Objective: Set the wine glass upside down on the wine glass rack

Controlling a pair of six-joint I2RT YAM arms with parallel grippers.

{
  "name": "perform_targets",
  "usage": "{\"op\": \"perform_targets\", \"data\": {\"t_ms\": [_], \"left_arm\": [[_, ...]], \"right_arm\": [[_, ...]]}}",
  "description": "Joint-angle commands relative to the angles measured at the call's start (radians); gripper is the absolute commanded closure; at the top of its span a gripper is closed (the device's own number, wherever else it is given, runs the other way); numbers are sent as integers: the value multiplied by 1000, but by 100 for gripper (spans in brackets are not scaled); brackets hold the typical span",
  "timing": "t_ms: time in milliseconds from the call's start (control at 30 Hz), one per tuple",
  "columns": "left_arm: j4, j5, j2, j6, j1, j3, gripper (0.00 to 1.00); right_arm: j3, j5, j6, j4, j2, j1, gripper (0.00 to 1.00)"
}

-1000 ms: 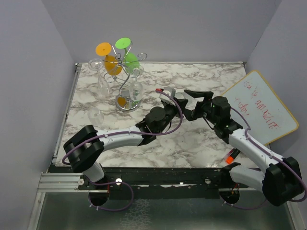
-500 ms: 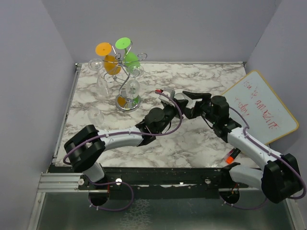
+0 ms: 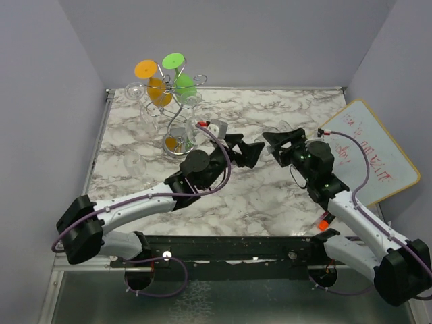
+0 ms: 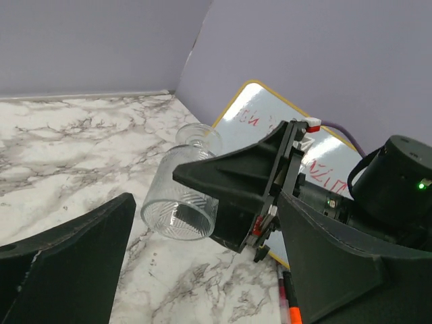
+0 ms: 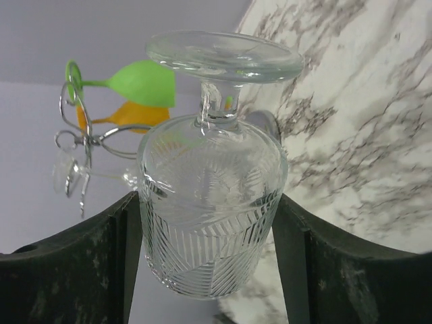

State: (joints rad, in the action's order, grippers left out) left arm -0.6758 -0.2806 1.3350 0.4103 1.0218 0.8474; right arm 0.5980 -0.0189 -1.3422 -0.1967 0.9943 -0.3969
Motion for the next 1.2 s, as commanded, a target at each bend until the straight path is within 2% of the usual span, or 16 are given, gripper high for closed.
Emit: {"op": "perform_targets", "data": {"t_ms": [0, 167, 300, 367, 500, 633, 767, 900, 1067, 1167], "left_arm": [[295, 64, -110, 58, -18, 82, 12], [414, 119, -140, 20, -21, 161, 8], [490, 143, -129, 34, -32, 227, 1], [539, 219, -115, 64, -53, 272, 1], [595, 378, -93, 234, -125, 338, 1], [520, 554, -87, 487, -242, 297, 1], [412, 703, -63, 659, -309, 255, 6], [394, 763, -27, 714, -321, 275, 13], [419, 722, 2, 711, -341, 313, 31], [447, 678, 16, 710, -346, 316, 35]], "right_arm": [[-40, 26, 463, -120, -94, 4, 63], [-61, -110, 797, -187, -155, 5, 67], [-79, -218, 1052, -249, -198, 4, 67], [-70, -293, 1178, -250, -199, 5, 68], [-72, -430, 1355, -286, -191, 4, 71], [-118, -487, 1416, -406, -187, 5, 71], [-87, -459, 1565, -381, -143, 5, 72], [-44, -446, 1689, -388, -73, 4, 73], [-42, -464, 1715, -441, -43, 4, 74], [-60, -475, 1689, -507, -38, 4, 74]]}}
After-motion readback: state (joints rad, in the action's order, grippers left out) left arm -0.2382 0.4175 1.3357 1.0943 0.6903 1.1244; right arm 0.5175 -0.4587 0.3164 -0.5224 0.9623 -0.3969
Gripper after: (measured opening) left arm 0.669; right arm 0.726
